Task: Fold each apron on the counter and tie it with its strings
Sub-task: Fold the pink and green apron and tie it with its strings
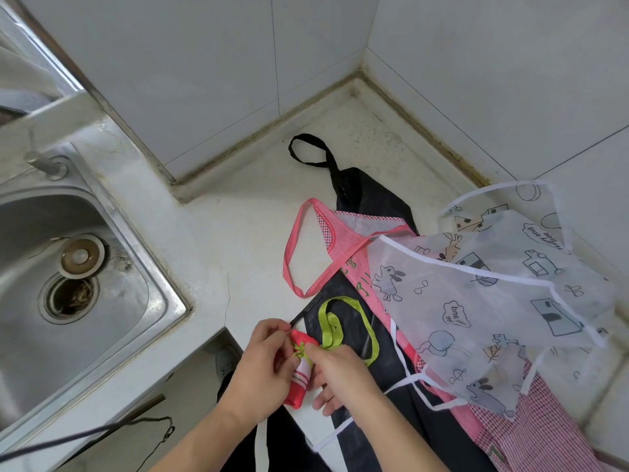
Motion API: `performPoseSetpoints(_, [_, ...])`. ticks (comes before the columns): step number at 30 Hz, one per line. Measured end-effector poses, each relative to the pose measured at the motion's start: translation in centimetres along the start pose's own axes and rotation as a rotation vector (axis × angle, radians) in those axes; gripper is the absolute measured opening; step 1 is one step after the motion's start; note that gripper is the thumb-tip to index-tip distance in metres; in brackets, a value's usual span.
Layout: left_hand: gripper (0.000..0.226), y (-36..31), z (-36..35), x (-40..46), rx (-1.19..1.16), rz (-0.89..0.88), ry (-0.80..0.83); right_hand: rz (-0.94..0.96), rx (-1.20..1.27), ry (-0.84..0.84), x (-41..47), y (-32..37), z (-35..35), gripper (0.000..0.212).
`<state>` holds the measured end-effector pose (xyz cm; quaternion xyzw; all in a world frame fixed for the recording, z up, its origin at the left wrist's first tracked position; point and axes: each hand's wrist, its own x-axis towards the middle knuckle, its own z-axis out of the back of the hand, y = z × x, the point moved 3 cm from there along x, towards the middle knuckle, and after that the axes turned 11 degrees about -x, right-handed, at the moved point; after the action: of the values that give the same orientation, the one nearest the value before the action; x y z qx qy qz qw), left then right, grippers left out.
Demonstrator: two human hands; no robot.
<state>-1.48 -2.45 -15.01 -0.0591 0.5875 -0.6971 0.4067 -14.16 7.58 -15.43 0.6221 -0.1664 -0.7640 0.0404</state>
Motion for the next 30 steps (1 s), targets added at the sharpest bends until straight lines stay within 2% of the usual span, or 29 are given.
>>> performPoseSetpoints(4, [0.016, -0.3, 0.3, -0.5, -0.112, 0.055, 0.052, 0.031, 0.111, -0.056, 0.1, -0.1, -1.1, 0.028])
performPoseSetpoints(6, [0.012, -0.4, 0.8, -0.9, -0.173, 0.079, 0.073, 0.016, 0.233, -0.086, 0.0, -0.4, -1.5, 0.035])
performPoseSetpoints(8, [0.013, -0.9, 1.2, -1.2, -0.234, 0.078, 0.045, 0.075, 0.229, -0.095, -0.8, -0.1, -1.5, 0.042])
performPoseSetpoints(10, [0.019, -1.9, 2.5, -1.5, -0.333, 0.096, -0.109, 0.169, 0.186, -0.115, -2.1, 1.2, -1.4, 0.031])
performPoseSetpoints(12, [0.021, -2.7, 4.2, -1.9, -0.388, 0.144, -0.330, 0.271, 0.108, -0.180, -3.9, 2.9, -1.1, 0.017])
performPoseSetpoints(14, [0.008, -4.0, 6.3, -2.3, -0.438, 0.204, -0.463, 0.388, 0.004, -0.239, -6.0, 4.9, -0.9, 0.018])
performPoseSetpoints(16, [0.020, -5.7, 8.1, -2.1, -0.537, 0.246, -0.417, 0.535, -0.095, -0.274, -8.1, 7.0, -0.9, 0.021])
performPoseSetpoints(18, [0.029, -8.0, 10.3, -2.3, -0.615, 0.231, -0.277, 0.675, -0.246, -0.271, -11.1, 9.5, -1.8, 0.023])
performPoseSetpoints(20, [0.035, -10.8, 12.9, -2.8, -0.515, 0.187, -0.136, 0.790, -0.404, -0.285, -13.9, 11.8, -3.1, 0.026])
performPoseSetpoints(22, [0.036, -12.8, 15.7, -3.6, -0.523, 0.150, -0.086, 0.887, -0.555, -0.329, -16.5, 14.0, -4.6, 0.034])
performPoseSetpoints(25, [0.036, -14.7, 20.2, -5.6, -0.630, 0.076, -0.105, 1.006, -0.739, -0.444, -19.8, 16.8, -7.3, 0.045])
performPoseSetpoints(27, [0.027, -15.7, 22.8, -6.9, -0.679, 0.047, -0.128, 1.060, -0.824, -0.474, -21.8, 18.3, -9.3, 0.054])
performPoseSetpoints(30, [0.022, -17.1, 27.4, -9.5, -0.681, -0.088, -0.208, 1.123, -0.868, -0.538, -24.0, 20.5, -12.9, 0.059])
